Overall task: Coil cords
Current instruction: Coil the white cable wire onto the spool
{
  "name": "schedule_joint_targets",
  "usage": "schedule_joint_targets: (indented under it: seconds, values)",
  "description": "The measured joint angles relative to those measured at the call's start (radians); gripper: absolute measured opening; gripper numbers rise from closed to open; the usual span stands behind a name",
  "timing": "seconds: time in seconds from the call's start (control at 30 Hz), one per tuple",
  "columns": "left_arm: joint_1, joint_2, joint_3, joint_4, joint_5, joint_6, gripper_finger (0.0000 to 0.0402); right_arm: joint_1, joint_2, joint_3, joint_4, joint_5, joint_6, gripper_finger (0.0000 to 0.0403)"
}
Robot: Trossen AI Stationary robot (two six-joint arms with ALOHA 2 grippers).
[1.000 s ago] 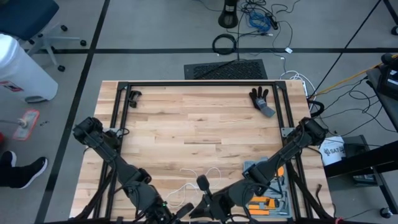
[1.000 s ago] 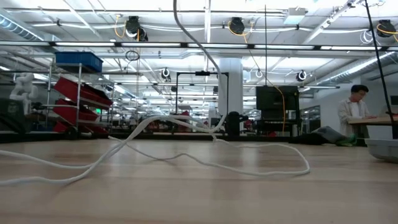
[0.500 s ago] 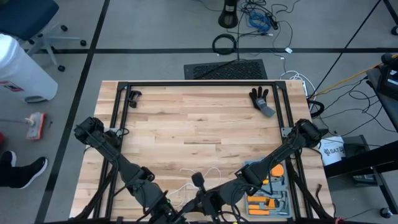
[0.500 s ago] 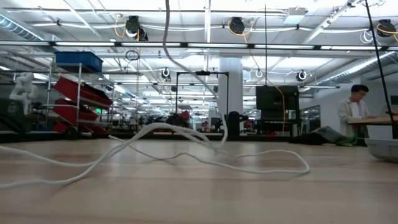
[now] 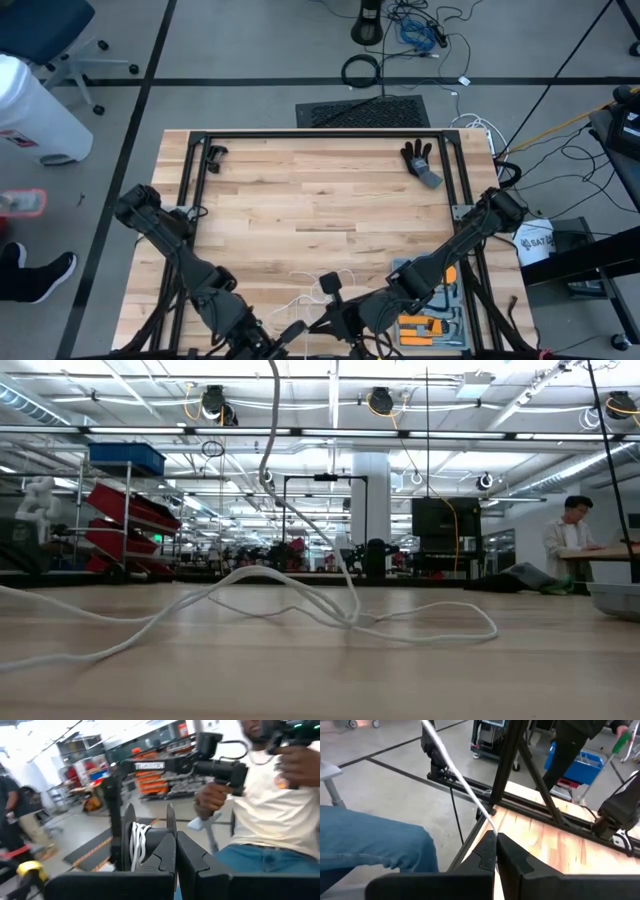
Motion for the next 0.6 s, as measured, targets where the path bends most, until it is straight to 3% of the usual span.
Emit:
schedule_joint_targets:
  seconds: [0.3,0.47,0.6]
  values:
    - [-0.057,-0.055,0.001,-0.162,-0.322,0.012,0.0002,0.045,-0.061,0.000,-0.192,0.026,0.079,0.0045]
    - [-0.078,-0.093,0.001,-0.225,-0.525,-0.102,0.0002,0.068,-0.067,0.000,-0.282,0.139,0.119,0.0087]
    - [-0.083,-0.119,0.001,-0.244,-0.590,-0.150,0.0002,0.077,-0.064,0.000,-0.297,0.222,0.183,0.0108]
